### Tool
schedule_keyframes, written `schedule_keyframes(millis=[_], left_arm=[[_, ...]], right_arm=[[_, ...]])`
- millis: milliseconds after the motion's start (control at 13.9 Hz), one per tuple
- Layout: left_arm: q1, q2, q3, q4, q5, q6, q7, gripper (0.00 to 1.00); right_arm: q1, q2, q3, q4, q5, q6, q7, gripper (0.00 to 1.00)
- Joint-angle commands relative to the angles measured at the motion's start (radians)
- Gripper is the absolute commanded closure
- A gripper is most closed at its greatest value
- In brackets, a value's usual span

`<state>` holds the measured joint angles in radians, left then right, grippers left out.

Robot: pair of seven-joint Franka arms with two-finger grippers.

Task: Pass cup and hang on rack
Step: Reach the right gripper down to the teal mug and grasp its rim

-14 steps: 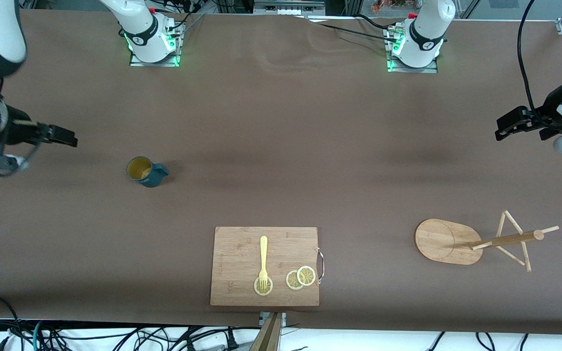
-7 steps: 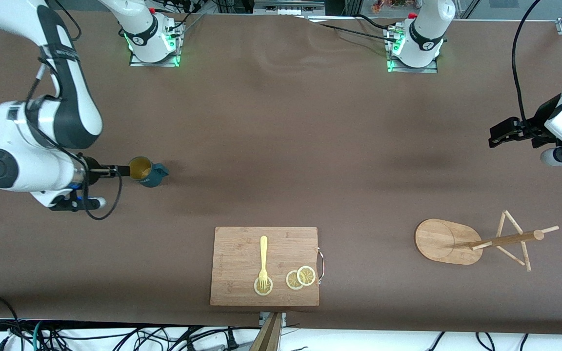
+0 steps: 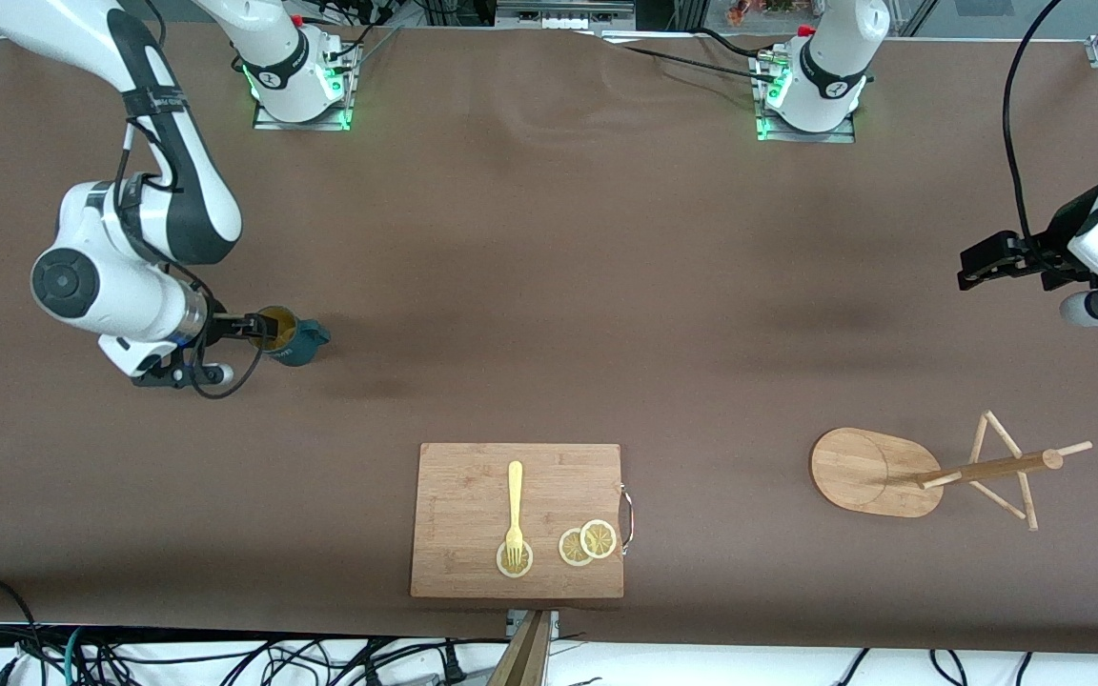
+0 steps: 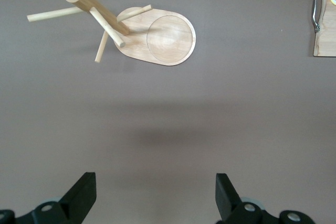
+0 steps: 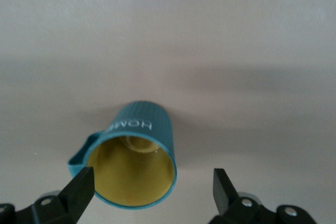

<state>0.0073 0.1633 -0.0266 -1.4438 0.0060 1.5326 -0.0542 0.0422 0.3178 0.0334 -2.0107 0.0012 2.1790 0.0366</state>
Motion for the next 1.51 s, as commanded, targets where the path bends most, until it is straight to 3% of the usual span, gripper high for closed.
schedule_keyframes(millis=[0, 143, 502, 574, 645, 789, 1147, 1434], left_arm=[[0.004, 0.009, -0.001, 0.025, -0.006, -0.006, 0.016, 0.0], [0.013, 0.007, -0.001, 0.023, -0.006, -0.008, 0.017, 0.0], [0.017, 0.007, 0.004, 0.025, -0.012, -0.008, 0.025, 0.0], [0.02, 0.007, 0.004, 0.023, -0.014, -0.008, 0.025, 0.0], [0.023, 0.007, 0.004, 0.023, -0.015, -0.008, 0.025, 0.0], [0.023, 0.007, 0.004, 0.023, -0.017, -0.008, 0.025, 0.0], [0.025, 0.009, 0.004, 0.022, -0.017, -0.008, 0.025, 0.0], [0.028, 0.009, 0.004, 0.019, -0.017, -0.008, 0.025, 0.0]], right_arm=[[-0.004, -0.063, -0.001, -0.129, -0.007, 0.109, -0.012, 0.01], [-0.004, -0.057, -0.003, -0.143, -0.007, 0.154, -0.012, 0.1], [-0.004, -0.042, -0.004, -0.143, -0.007, 0.163, -0.014, 0.6], [-0.004, -0.036, -0.004, -0.143, -0.007, 0.162, -0.012, 0.77], [-0.004, -0.034, -0.004, -0.143, -0.006, 0.163, -0.012, 0.87], [-0.005, -0.034, -0.004, -0.141, -0.006, 0.16, -0.014, 0.98], [-0.004, -0.048, -0.003, -0.114, -0.006, 0.11, -0.015, 1.0], [0.004, -0.046, 0.006, 0.05, 0.008, -0.118, 0.012, 1.0]])
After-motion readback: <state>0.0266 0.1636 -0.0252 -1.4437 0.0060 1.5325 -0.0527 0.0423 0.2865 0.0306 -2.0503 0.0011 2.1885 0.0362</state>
